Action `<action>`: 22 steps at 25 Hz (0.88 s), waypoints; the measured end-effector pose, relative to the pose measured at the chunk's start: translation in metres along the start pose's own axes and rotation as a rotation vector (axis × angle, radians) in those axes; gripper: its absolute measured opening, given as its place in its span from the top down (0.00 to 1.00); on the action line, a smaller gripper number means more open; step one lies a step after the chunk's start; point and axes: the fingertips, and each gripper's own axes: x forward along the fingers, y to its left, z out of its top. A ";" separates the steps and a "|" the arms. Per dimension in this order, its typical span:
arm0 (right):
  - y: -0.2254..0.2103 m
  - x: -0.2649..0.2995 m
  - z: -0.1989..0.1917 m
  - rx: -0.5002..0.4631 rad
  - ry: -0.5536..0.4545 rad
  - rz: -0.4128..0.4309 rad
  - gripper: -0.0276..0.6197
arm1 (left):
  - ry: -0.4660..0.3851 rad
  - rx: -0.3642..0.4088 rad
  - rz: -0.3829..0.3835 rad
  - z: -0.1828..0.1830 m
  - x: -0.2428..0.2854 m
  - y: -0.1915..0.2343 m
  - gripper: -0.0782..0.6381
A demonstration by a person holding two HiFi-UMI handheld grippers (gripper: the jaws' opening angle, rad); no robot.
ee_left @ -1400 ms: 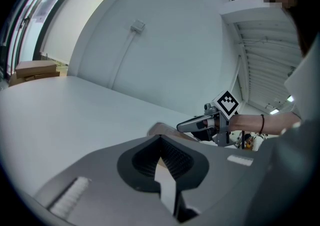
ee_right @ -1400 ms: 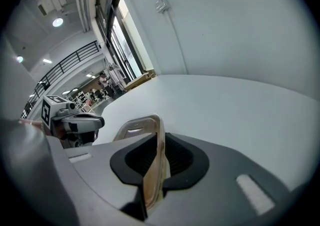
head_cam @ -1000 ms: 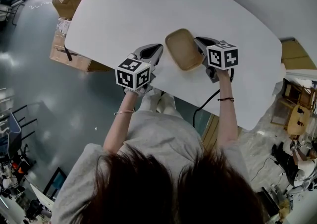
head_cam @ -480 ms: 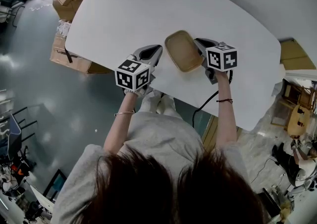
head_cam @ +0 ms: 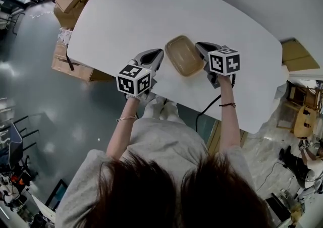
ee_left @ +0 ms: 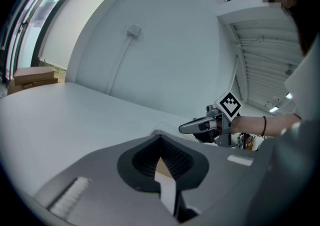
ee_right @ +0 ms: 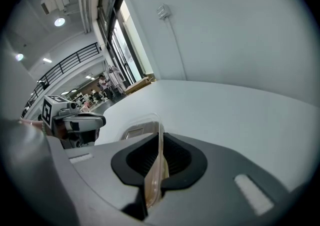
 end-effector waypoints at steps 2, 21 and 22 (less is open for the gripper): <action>0.002 -0.001 0.003 -0.001 -0.006 -0.001 0.89 | -0.007 0.006 -0.004 0.004 -0.001 0.000 0.91; 0.023 -0.040 0.029 -0.010 -0.112 -0.025 0.89 | -0.060 0.081 -0.043 0.033 -0.026 -0.011 0.91; 0.025 -0.043 0.030 -0.011 -0.119 -0.027 0.89 | -0.061 0.084 -0.044 0.035 -0.027 -0.012 0.91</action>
